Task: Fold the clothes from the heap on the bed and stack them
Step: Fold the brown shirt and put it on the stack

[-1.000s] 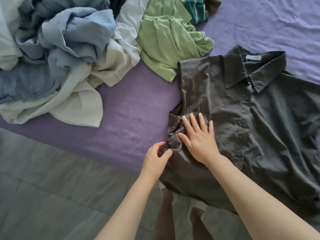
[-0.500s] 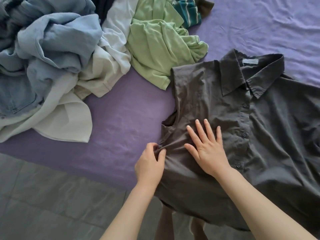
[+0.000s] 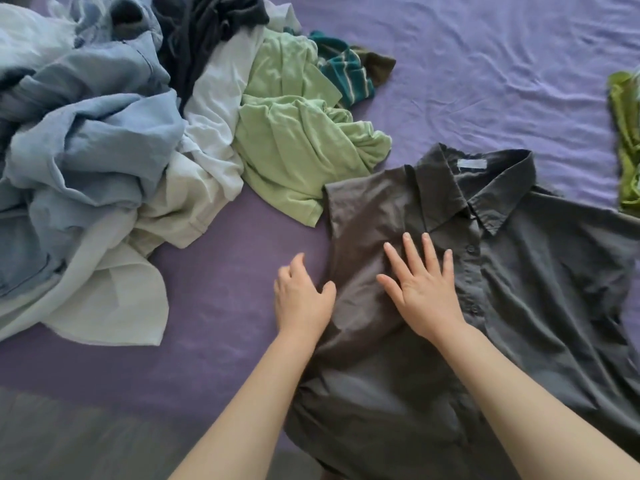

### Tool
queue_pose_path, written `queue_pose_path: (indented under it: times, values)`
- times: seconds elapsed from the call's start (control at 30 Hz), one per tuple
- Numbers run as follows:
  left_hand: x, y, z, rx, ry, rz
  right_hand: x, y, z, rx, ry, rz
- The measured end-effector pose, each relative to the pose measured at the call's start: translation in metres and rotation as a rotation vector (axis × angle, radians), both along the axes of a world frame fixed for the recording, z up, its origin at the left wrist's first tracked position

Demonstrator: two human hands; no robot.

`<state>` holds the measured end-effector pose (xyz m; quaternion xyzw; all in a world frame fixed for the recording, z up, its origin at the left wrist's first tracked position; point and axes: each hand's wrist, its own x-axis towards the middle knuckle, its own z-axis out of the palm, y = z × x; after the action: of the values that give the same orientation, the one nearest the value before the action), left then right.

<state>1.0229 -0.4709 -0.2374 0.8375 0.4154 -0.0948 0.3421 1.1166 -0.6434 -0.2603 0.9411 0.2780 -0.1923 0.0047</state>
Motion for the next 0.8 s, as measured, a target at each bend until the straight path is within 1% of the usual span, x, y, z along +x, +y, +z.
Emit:
queue_pose_path:
  times: [0.03,0.07,0.1,0.13,0.17,0.2,0.23,0.27,0.33,0.4,0.47,0.53,0.57,0.6,0.63,0.7,0.73,0.77,0.8]
  values:
    - [0.009,-0.003,0.008,0.177,-0.091,-0.09,0.006,-0.004,0.002,0.017,-0.033,-0.012]
    - [0.02,-0.007,0.012,0.318,-0.219,-0.209,0.013,-0.007,0.004,0.027,-0.064,-0.022]
    - [0.033,-0.012,0.013,0.413,-0.349,-0.356,0.021,-0.01,0.005,0.033,-0.09,-0.027]
    - [0.047,-0.017,0.011,0.473,-0.417,-0.539,0.03,-0.013,0.005,0.036,-0.104,-0.027]
    - [0.06,-0.021,0.008,0.503,-0.396,-0.725,0.04,-0.015,0.005,0.034,-0.11,-0.022]
    - [0.072,-0.024,0.003,0.525,-0.322,-0.879,0.05,-0.016,0.003,0.023,-0.11,-0.009]
    - [0.083,-0.027,-0.004,0.539,-0.23,-0.976,0.061,-0.019,0.001,0.002,-0.111,0.012]
    - [0.094,-0.027,-0.013,0.546,-0.137,-1.008,0.071,-0.022,-0.003,-0.028,-0.111,0.035]
    - [0.112,-0.019,-0.03,0.552,0.02,-0.94,0.09,-0.03,-0.009,-0.089,-0.102,0.062]
    - [0.126,-0.005,-0.039,0.586,0.127,-0.886,0.105,-0.039,-0.011,-0.083,-0.104,0.082]
    - [0.137,0.007,-0.041,0.594,0.198,-0.888,0.111,-0.048,-0.007,0.012,-0.122,0.109]
    - [0.15,0.003,-0.034,0.556,0.231,-0.842,0.11,-0.064,-0.002,0.163,-0.12,0.086]
    - [0.155,-0.006,-0.029,0.549,0.203,-0.787,0.108,-0.074,-0.002,0.213,-0.119,0.051]
    - [0.159,-0.02,-0.023,0.572,0.123,-0.731,0.109,-0.085,-0.002,0.231,-0.116,-0.006]
    - [0.163,-0.036,-0.019,0.619,-0.027,-0.689,0.112,-0.094,-0.002,0.221,-0.116,-0.07]
    - [0.171,-0.068,-0.017,0.692,-0.358,-0.696,0.124,-0.107,-0.005,0.135,-0.119,-0.155]
    - [0.177,-0.081,-0.019,0.684,-0.417,-0.734,0.132,-0.109,-0.009,0.092,-0.118,-0.165]
    - [0.184,-0.092,-0.021,0.642,-0.358,-0.79,0.141,-0.11,-0.012,0.068,-0.111,-0.168]
    - [0.19,-0.099,-0.025,0.592,-0.24,-0.828,0.15,-0.11,-0.015,0.062,-0.093,-0.185]
